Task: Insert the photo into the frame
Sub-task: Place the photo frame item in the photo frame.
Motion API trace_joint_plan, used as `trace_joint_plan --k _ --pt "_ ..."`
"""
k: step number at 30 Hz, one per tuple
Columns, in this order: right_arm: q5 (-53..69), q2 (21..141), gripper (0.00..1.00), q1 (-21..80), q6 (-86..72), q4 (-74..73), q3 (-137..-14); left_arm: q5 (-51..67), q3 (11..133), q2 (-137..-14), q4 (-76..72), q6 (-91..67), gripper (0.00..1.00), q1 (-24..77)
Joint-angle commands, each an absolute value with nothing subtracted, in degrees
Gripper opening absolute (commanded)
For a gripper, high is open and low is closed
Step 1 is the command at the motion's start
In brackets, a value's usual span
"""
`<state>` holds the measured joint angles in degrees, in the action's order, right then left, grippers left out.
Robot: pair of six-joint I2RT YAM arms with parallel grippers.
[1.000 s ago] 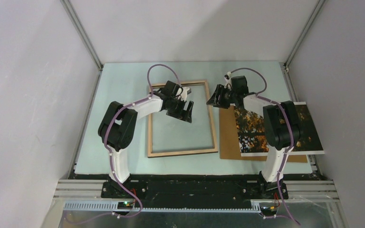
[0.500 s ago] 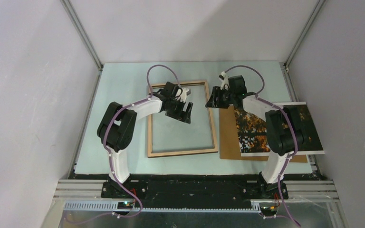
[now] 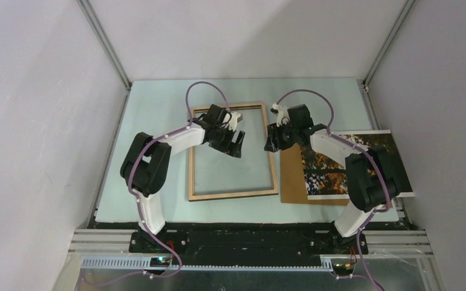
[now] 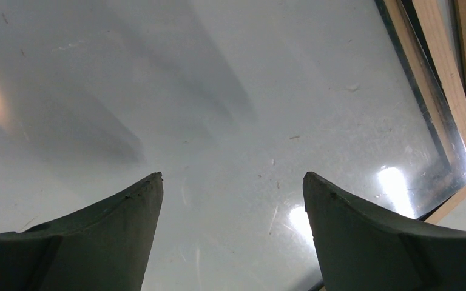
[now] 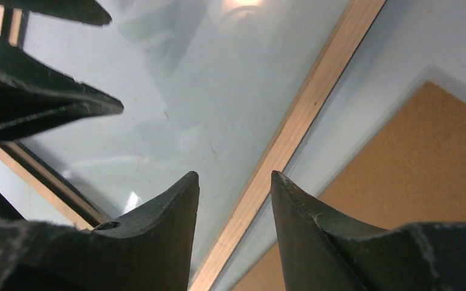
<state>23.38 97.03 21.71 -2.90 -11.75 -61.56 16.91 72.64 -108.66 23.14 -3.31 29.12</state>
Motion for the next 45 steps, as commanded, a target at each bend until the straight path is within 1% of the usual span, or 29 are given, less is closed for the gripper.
trace_joint_plan --k 1,11,21,33,38,45 --pt "22.0 91.7 0.51 22.5 4.8 -15.8 -59.5 16.9 71.8 -103.1 22.6 -1.3 0.9 29.4" --pt "23.9 85.1 0.51 25.5 14.3 -22.5 -54.2 16.3 69.8 -96.7 23.8 -0.3 0.92 29.4" --pt "17.9 82.1 0.49 31.6 21.2 -24.4 -50.6 8.2 65.6 -88.3 27.5 6.7 0.94 28.5" --pt "6.2 82.8 0.49 41.6 24.4 -22.3 -48.0 5.2 61.4 -81.8 33.0 9.3 0.94 21.0" --pt "4.7 84.0 0.48 43.5 24.6 -21.2 -48.1 5.3 59.0 -81.0 33.9 9.7 0.95 17.2" --pt "4.0 85.8 0.47 45.0 24.9 -20.1 -48.1 6.1 56.9 -83.2 34.3 9.9 0.94 15.5"
